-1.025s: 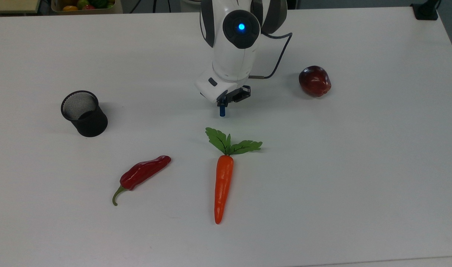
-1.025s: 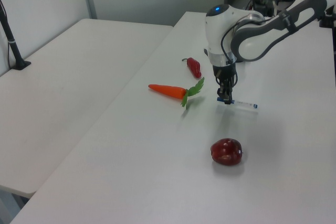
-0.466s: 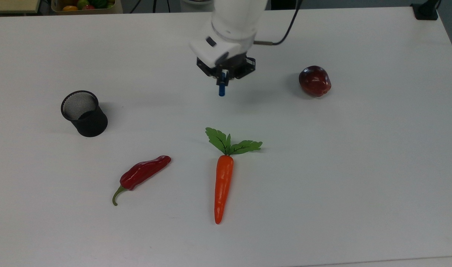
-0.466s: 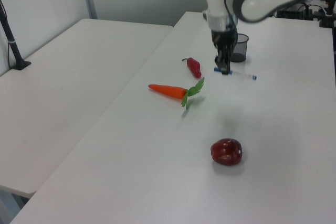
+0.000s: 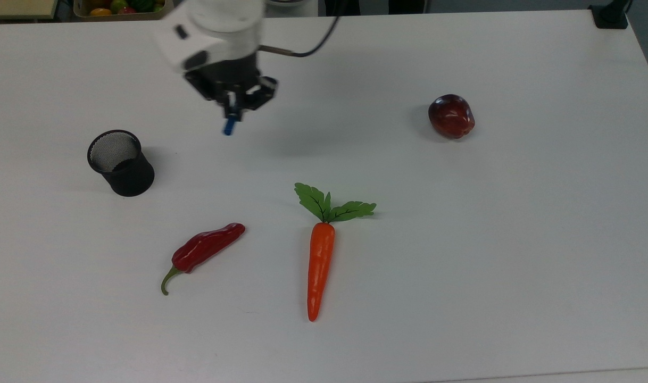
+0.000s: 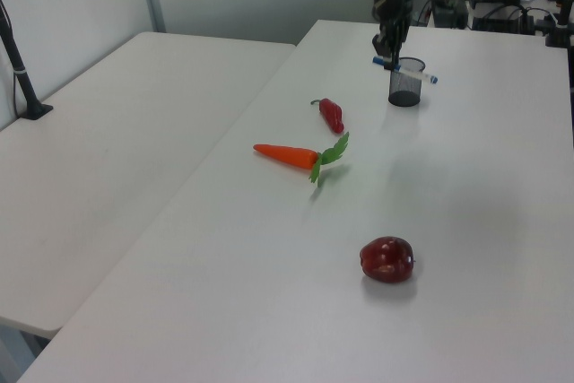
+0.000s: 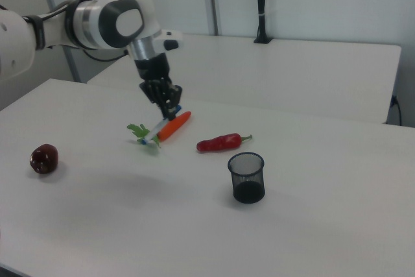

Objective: Place marker
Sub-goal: 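Lift the marker and carry it toward the black mesh pen cup, then lower the marker into the pen cup and open the gripper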

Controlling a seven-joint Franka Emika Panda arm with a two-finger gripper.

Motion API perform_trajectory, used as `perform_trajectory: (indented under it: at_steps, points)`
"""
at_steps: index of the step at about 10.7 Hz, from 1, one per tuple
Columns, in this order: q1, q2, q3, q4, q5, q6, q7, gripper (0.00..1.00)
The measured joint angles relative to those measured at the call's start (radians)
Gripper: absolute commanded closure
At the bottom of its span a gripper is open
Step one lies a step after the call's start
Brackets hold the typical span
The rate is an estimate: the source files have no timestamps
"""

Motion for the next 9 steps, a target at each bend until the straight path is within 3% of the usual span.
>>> perform_trajectory:
  at_steps: [5,9]
  points:
    - [-0.216,0.020,-0.036,0.002,-0.042,0.334,-0.076,0.87]
    - [-0.269,0.084,-0.041,-0.027,-0.072,0.570,-0.082,0.87]
